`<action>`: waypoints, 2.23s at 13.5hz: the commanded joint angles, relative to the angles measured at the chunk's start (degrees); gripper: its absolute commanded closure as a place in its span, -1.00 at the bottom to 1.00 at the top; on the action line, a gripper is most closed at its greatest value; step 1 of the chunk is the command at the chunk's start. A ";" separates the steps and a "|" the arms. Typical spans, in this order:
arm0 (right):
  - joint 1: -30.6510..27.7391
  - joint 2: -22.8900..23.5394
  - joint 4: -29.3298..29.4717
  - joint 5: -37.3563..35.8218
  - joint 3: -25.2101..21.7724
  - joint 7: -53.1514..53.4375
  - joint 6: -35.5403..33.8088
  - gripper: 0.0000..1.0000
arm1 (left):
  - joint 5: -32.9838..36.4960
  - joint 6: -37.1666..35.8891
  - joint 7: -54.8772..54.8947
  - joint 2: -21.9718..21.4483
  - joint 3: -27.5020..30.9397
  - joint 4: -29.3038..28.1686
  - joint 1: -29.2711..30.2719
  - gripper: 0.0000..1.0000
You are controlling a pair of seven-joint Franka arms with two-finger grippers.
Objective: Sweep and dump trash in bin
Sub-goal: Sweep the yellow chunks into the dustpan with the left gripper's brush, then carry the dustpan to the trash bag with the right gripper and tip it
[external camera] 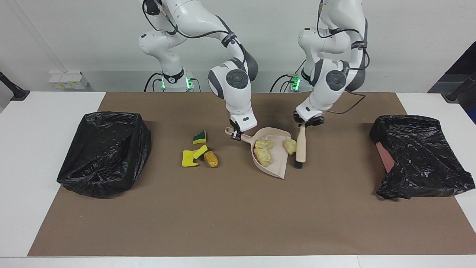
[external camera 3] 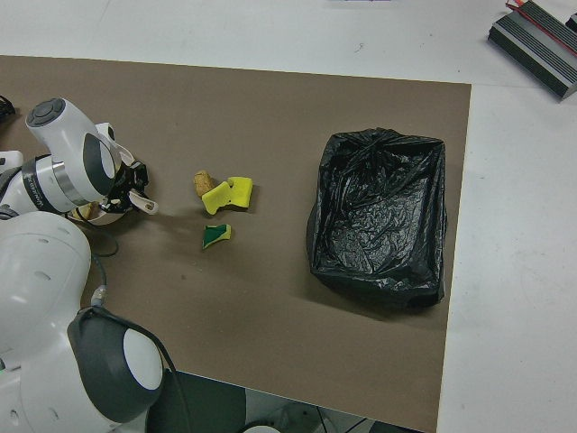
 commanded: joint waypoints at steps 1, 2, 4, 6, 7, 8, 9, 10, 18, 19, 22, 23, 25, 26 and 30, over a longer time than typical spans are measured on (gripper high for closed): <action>-0.04 -0.58 -1.18 1.03 -0.03 0.51 0.62 1.00 | -1.08 0.56 -2.34 -1.98 0.91 -1.15 -3.24 1.00; -0.04 -0.58 -1.27 1.12 -0.03 0.68 0.62 1.00 | -1.08 0.46 -2.34 -1.64 1.00 0.86 -2.63 1.00; -0.13 -0.58 -1.27 1.12 -0.03 0.86 0.53 1.00 | -0.56 0.29 -3.65 -2.15 1.52 2.90 -1.40 1.00; -0.30 -0.66 -1.18 1.12 -0.03 1.30 0.09 1.00 | 1.01 -1.98 -5.15 -3.03 1.61 4.13 1.84 1.00; -0.48 -1.01 -1.01 1.12 -0.03 1.82 -0.17 1.00 | 2.77 -4.43 -5.76 -3.56 1.53 4.40 2.81 1.00; -0.66 -1.80 -1.00 1.12 -0.03 2.35 -0.87 1.00 | 4.35 -6.55 -6.64 -4.09 1.53 4.22 3.52 1.00; -1.18 -2.94 -1.00 1.12 -0.12 2.62 -1.75 1.00 | 4.97 -7.44 -8.13 -4.53 1.44 4.13 4.48 1.00; -2.40 -4.17 -0.92 1.12 -0.12 2.62 -3.06 1.00 | 5.07 -7.71 -10.32 -5.23 1.44 3.79 4.84 1.00; -15.40 -17.34 -0.48 -0.81 -0.39 2.00 -14.48 1.00 | 4.46 -6.05 -34.15 -8.66 0.74 -0.69 -8.75 1.00; -17.86 -19.02 -0.48 -2.12 -0.39 1.83 -16.85 1.00 | 3.50 -5.34 -34.68 -8.84 0.74 -1.22 -10.95 1.00; -26.55 -21.84 -0.48 -3.72 -0.47 -6.13 -21.26 1.00 | -2.12 -1.05 -37.49 -11.21 0.74 -4.82 -17.55 1.00; -29.54 -22.37 -0.39 -3.80 -0.56 -9.74 -22.14 1.00 | -2.83 0.01 -39.67 -11.12 0.74 -5.61 -20.35 1.00; -36.13 -22.55 -0.04 -3.80 -0.65 -18.78 -23.46 1.00 | -3.02 4.04 -44.33 -10.69 0.74 -7.54 -24.58 1.00; -39.38 -22.55 -0.12 -3.80 -0.74 -23.79 -23.99 1.00 | -3.02 6.15 -46.44 -10.08 0.74 -8.51 -26.60 1.00; -52.22 -22.99 -0.13 -11.51 -0.65 -41.12 -22.77 1.00 | -5.21 12.23 -49.80 -8.93 0.65 -11.24 -29.87 1.00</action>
